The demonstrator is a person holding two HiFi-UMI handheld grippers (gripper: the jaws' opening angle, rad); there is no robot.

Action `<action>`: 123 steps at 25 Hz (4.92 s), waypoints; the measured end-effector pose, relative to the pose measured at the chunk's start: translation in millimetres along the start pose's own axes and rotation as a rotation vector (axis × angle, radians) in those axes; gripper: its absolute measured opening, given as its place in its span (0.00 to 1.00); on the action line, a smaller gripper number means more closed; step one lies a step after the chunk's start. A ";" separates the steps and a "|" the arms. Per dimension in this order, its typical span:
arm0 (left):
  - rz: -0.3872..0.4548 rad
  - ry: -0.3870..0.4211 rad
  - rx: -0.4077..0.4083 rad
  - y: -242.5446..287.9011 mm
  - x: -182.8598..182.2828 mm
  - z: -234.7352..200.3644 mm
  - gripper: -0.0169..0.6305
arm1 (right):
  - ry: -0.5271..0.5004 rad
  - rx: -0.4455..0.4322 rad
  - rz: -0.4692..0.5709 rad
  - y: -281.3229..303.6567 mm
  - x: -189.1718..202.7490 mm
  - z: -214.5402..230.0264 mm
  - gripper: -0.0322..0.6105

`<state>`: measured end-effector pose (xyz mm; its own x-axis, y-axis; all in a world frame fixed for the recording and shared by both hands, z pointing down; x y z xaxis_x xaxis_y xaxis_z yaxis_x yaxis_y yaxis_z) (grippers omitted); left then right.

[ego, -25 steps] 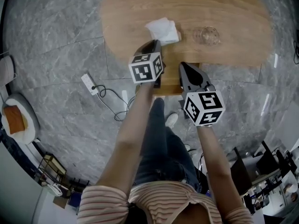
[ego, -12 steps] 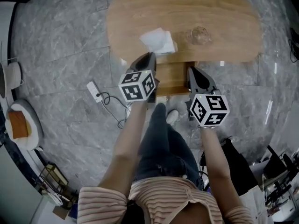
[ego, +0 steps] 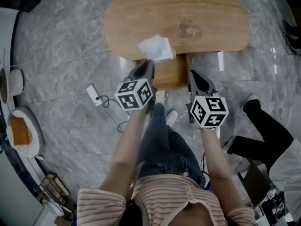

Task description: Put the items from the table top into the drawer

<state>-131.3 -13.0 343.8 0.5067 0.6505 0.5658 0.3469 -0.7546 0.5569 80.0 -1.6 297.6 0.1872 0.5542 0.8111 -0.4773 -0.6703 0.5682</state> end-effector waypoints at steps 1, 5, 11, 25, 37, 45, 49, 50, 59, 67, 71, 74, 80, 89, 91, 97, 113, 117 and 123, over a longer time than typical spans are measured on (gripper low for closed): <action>-0.001 0.006 0.003 -4.1 5.2 3.4 0.08 | 0.000 0.005 0.003 -7.4 3.3 0.2 0.05; -0.012 0.026 0.015 -16.1 25.5 15.7 0.08 | 0.003 0.020 0.015 -32.0 15.8 2.6 0.05; -0.032 0.038 0.029 -29.6 53.7 26.2 0.08 | -0.002 0.031 0.017 -61.6 33.6 1.1 0.05; -0.079 0.039 0.001 -11.8 131.4 6.4 0.08 | 0.039 0.008 -0.071 -60.3 122.0 -1.0 0.05; -0.117 0.061 -0.032 49.8 181.5 -35.2 0.08 | 0.091 0.012 -0.127 -11.5 182.2 16.3 0.05; -0.143 0.064 -0.044 87.3 214.1 -54.0 0.08 | 0.100 0.014 -0.168 17.1 217.9 32.5 0.05; -0.159 0.051 -0.055 103.8 224.9 -64.2 0.08 | 0.097 0.010 -0.189 34.7 229.5 38.4 0.05; -0.162 0.051 -0.058 107.6 226.5 -66.2 0.08 | 0.094 0.008 -0.195 38.9 231.7 39.1 0.05; -0.183 0.031 -0.068 137.0 237.6 -83.1 0.08 | 0.073 -0.023 -0.245 76.0 248.0 36.2 0.05; -0.216 0.016 -0.082 161.2 247.6 -98.7 0.08 | 0.066 -0.042 -0.271 97.2 254.7 33.4 0.05; -0.244 0.028 -0.094 171.6 249.3 -104.4 0.08 | 0.071 -0.045 -0.282 104.7 255.7 33.9 0.05; -0.263 0.027 -0.114 175.6 250.0 -108.8 0.08 | 0.074 -0.048 -0.290 108.3 257.0 32.5 0.05; -0.310 0.011 -0.146 180.5 251.7 -116.4 0.08 | 0.077 -0.052 -0.301 113.1 257.5 28.8 0.05; -0.382 0.000 -0.191 185.9 263.2 -124.6 0.08 | 0.075 -0.052 -0.319 114.4 261.6 27.9 0.05; -0.399 0.007 -0.199 187.6 264.0 -124.5 0.08 | 0.073 -0.053 -0.322 114.9 262.2 27.0 0.05; -0.469 0.002 -0.217 191.5 268.3 -123.5 0.08 | 0.073 -0.056 -0.331 116.3 263.1 25.0 0.05; -0.528 -0.002 -0.241 192.2 268.6 -121.6 0.18 | 0.074 -0.045 -0.330 115.6 260.3 29.2 0.05; -0.520 0.004 -0.237 189.1 267.0 -119.0 0.20 | 0.069 -0.043 -0.318 113.0 255.7 29.4 0.05; -0.469 -0.002 -0.218 169.5 257.0 -108.1 0.21 | 0.068 -0.035 -0.282 100.8 243.4 30.8 0.05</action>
<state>-27.6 35.6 649.4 0.3381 0.9141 0.2240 0.3642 -0.3466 0.8644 103.9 50.5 556.6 0.2594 0.7490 0.6097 -0.4439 -0.4682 0.7640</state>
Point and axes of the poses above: the fingertips, and each gripper's own axes: y forward along the fingers, z to its right, x out of its underside, the point moved 7 cm from there along -y, backward along the fingers, and after that the axes turned 12 degrees about -y, right-handed, at the moved point
